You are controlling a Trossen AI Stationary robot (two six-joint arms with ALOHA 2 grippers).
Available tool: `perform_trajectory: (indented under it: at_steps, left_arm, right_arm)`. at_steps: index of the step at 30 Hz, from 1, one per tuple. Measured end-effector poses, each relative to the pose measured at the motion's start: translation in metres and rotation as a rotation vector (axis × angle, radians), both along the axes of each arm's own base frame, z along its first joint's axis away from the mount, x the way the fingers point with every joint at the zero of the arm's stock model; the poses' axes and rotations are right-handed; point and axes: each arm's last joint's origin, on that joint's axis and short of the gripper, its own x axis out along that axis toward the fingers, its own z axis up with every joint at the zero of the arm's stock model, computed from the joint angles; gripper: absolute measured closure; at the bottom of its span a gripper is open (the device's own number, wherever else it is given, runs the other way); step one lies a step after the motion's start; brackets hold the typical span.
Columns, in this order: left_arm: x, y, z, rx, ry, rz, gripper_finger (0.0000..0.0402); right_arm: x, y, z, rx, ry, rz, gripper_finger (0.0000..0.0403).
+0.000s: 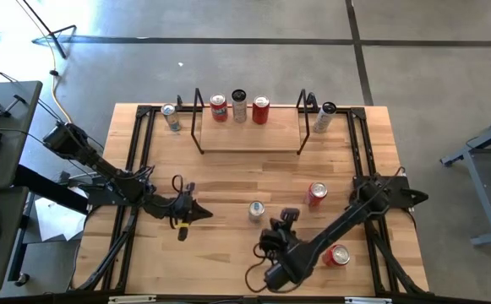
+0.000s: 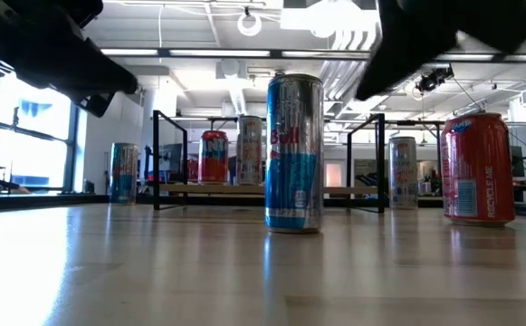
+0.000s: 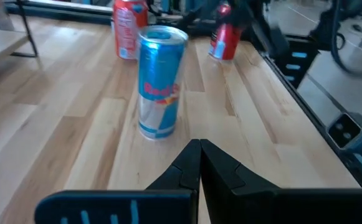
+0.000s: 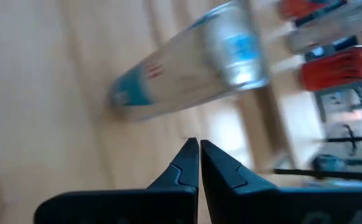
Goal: Place canned beverage on shelf
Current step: Put the bottom blue soda can on the shelf
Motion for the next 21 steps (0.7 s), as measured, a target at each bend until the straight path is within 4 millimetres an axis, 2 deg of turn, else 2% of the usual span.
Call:
perform_trajectory:
  at_steps: [7,14,21]
  left_arm:
    - [0.010,0.000,-0.007,-0.013,-0.033,0.026,0.0401]
    - [0.027,-0.001,-0.019,0.009,-0.015,0.055,0.0402]
    - [0.039,-0.006,-0.018,0.043,-0.013,0.050,0.0402]
  right_arm:
    - [-0.007,0.006,-0.047,0.064,-0.039,0.062,0.0403]
    - [0.002,0.012,-0.069,0.209,-0.199,0.210,0.0403]
    - [0.015,-0.008,-0.076,0.203,-0.286,0.255,0.0403]
